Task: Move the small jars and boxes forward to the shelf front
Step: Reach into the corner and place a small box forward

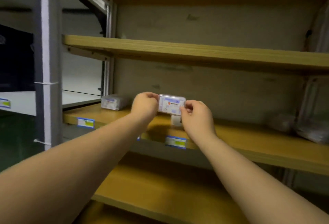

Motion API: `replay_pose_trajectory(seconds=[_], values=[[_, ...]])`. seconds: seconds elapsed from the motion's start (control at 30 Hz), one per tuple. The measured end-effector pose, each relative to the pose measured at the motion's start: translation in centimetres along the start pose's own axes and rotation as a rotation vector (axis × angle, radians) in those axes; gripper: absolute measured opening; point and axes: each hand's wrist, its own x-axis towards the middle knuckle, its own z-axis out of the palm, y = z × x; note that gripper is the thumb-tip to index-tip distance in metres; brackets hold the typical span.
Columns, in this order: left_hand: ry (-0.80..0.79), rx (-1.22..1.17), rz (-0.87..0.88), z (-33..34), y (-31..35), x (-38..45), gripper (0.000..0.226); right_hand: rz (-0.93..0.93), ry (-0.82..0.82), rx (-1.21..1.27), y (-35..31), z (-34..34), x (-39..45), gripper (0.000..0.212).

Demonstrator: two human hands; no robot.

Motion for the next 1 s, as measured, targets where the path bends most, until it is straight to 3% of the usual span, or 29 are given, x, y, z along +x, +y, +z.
replay_pose_trajectory(seconds=[0.17,0.33,0.43,0.67,0.9,1.0], values=[[0.085,0.116,-0.08,-12.6,-4.3,8.5,0.034,0.046,-0.264,-0.09,-7.6,13.6,2.0,0.015],[0.058,0.276,-0.068,-17.9,-8.1,13.8,0.024,0.167,-0.419,-0.054,-9.4,21.6,3.6,0.015],[0.059,0.202,-0.134,-18.8,-10.6,16.6,0.02,0.159,-0.538,-0.018,-8.8,23.3,4.2,0.023],[0.097,0.423,-0.092,-17.8,-9.6,15.9,0.031,0.234,-0.695,0.199,-8.3,23.5,4.4,0.055],[0.043,0.448,-0.084,-17.6,-9.8,15.6,0.022,0.249,-0.693,0.165,-8.9,23.0,4.1,0.052],[0.111,0.396,-0.069,-17.8,-9.6,15.0,0.024,0.238,-0.593,0.1,-9.4,22.5,3.9,0.052]])
